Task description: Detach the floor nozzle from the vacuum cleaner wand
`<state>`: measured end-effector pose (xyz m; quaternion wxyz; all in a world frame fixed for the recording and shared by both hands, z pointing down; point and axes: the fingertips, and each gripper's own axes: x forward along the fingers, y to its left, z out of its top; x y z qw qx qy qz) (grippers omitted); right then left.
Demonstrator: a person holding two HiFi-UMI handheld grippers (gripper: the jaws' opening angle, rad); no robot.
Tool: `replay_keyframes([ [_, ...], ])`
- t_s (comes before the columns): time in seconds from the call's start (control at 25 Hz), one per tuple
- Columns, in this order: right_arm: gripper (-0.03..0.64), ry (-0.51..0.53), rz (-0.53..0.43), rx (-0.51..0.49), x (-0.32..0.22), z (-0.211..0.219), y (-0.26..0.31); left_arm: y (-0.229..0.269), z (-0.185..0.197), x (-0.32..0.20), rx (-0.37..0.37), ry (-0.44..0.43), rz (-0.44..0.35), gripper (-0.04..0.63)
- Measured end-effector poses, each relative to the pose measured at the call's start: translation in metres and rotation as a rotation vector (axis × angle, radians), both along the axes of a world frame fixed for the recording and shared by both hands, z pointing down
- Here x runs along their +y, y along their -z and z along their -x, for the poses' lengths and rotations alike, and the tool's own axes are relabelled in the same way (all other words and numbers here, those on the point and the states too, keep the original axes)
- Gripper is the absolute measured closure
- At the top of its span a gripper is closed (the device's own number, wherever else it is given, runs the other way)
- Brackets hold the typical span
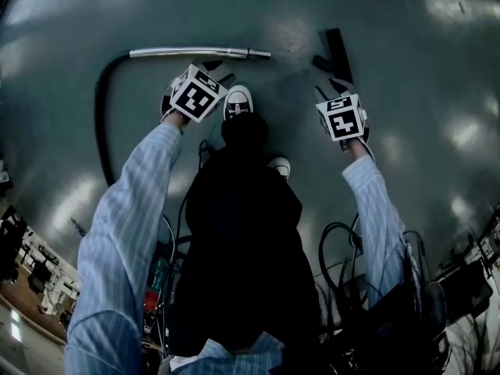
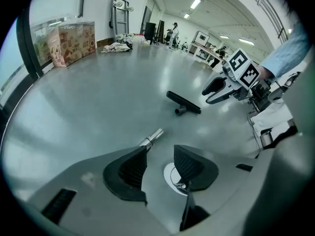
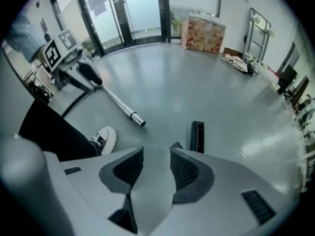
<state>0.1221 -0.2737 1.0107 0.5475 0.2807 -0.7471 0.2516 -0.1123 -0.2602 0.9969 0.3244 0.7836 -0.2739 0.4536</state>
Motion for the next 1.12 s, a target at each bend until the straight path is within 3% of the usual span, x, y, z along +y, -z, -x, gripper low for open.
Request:
replay_keyframes([
  [0.28, 0.445, -0.25, 0.055, -0.166, 0.024, -0.006, 0.095, 0.094, -0.031, 0.027, 0.055, 0.038, 0.004, 0.422],
  [0.44, 0.448, -0.466, 0.114, -0.314, 0.054, -0.003, 0.152, 0.154, -0.049, 0.05, 0.152, 0.201, 0.007, 0.43],
  [0.64, 0.453, -0.613, 0.097, -0.416, 0.085, 0.001, 0.213, 0.212, -0.057, 0.071, 0.222, 0.367, -0.036, 0.448],
  [0.8, 0.454, -0.677, 0.065, -0.49, 0.102, 0.006, 0.271, 0.267, -0.057, 0.083, 0.235, 0.426, -0.095, 0.48],
  [0.92, 0.459, -0.688, 0.047, -0.506, 0.118, 0.004, 0.313, 0.308, -0.065, 0.098, 0.247, 0.441, -0.105, 0.572],
  [1.12, 0.469, -0.668, 0.016, -0.501, 0.15, -0.01, 0.383, 0.379, -0.089, 0.131, 0.324, 0.517, -0.076, 0.583],
])
